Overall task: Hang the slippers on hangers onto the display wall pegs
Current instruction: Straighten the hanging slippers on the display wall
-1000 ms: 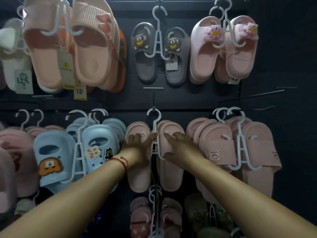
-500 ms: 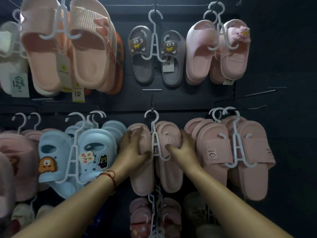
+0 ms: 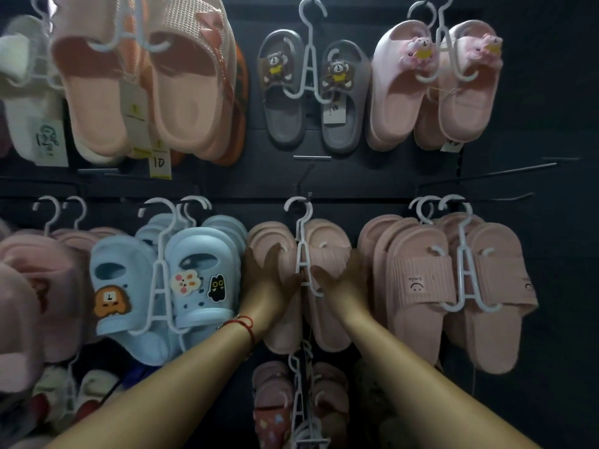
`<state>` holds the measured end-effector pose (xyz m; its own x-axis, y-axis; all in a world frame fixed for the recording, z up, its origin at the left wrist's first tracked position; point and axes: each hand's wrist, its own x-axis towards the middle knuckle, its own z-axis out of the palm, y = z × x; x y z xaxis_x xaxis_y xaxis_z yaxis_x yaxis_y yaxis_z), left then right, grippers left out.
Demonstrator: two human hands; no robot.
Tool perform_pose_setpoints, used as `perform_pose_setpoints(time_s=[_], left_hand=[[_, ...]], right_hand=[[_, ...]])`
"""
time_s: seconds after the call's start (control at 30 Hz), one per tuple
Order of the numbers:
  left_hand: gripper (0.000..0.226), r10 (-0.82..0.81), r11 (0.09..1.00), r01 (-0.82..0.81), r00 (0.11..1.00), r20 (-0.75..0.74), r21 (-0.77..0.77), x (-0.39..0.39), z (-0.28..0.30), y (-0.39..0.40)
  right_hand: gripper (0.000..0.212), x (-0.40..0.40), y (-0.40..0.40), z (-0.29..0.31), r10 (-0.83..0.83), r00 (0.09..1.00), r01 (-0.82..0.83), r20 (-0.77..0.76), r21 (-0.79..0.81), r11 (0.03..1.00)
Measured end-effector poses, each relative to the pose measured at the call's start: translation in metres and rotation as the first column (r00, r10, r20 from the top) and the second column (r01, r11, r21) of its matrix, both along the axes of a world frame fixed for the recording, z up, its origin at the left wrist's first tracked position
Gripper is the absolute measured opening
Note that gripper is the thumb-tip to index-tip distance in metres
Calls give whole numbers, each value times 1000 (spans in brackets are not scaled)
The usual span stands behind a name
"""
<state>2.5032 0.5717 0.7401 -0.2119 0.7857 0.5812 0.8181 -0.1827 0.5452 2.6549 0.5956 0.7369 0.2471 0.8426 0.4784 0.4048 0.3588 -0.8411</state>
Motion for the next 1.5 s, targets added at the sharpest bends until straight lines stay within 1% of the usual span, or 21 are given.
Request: perform_pose_setpoints(time_s=[0.07, 0.13, 0.27, 0.37, 0.43, 0.5, 0.57, 0.7, 0.8, 0.83, 0.93, 1.03, 1.17, 1.3, 1.4, 1.5], left_hand=[[83, 13, 1000, -14, 1000, -29, -4, 0, -1, 1], [82, 16, 1000, -17, 999, -41, -13, 0, 0, 0], [82, 18, 997, -23, 997, -73, -77, 2, 6, -6], [79, -16, 996, 2, 986, -164, -84, 3, 10, -16], [78, -49, 998, 36, 970, -240, -58, 5, 14, -28], [78, -85, 996, 72, 945, -314, -53, 9, 19, -43], [79, -98, 995, 82, 911, -401, -57, 13, 24, -58], [86, -146, 988, 102, 856, -496, -115, 10, 36, -94], [87, -164, 985, 102, 811, -562, -140, 5, 41, -122], [87, -176, 982, 103, 807, -564, -159, 4, 42, -131], [88, -176, 977, 73, 810, -559, -202, -5, 47, -157], [90, -92, 984, -21, 792, -604, -177, -26, 52, -177], [95, 11, 980, -133, 782, -623, -149, -58, 50, -198], [94, 92, 970, -220, 729, -678, -105, -82, 40, -215], [96, 113, 967, -237, 723, -682, -92, -106, 30, -222], [99, 136, 962, -257, 735, -664, -88, -132, 24, -225]], right_hand=[[101, -1, -1, -1, -1, 999, 2, 41, -18, 1000], [101, -2, -4, 0, -2, 999, 3, 40, -30, 1000], [91, -1, -12, 7, 22, 1000, -22, 0, -22, 1000], [86, 2, -22, 12, 1, 995, 2, 101, -27, 1000], [86, 6, -32, 15, -13, 974, 26, 228, -51, 998], [85, 12, -45, 21, -22, 920, 55, 392, -75, 996], [84, 18, -62, 27, -5, 855, 62, 519, -92, 994], [80, 33, -99, 37, 38, 736, 63, 676, -124, 990], [77, 49, -120, 42, 51, 633, 63, 772, -116, 991], [77, 54, -125, 43, 55, 609, 59, 791, -115, 992], [75, 68, -137, 48, 80, 579, 44, 811, -130, 991], [75, 78, -147, 48, 110, 574, 25, 812, -152, 988], [74, 80, -157, 43, 151, 586, -18, 796, -173, 985], [75, 70, -171, 38, 192, 606, -53, 772, -201, 978], [77, 57, -183, 33, 224, 562, -65, 796, -227, 972], [77, 38, -199, 32, 240, 547, -82, 802, -234, 969]])
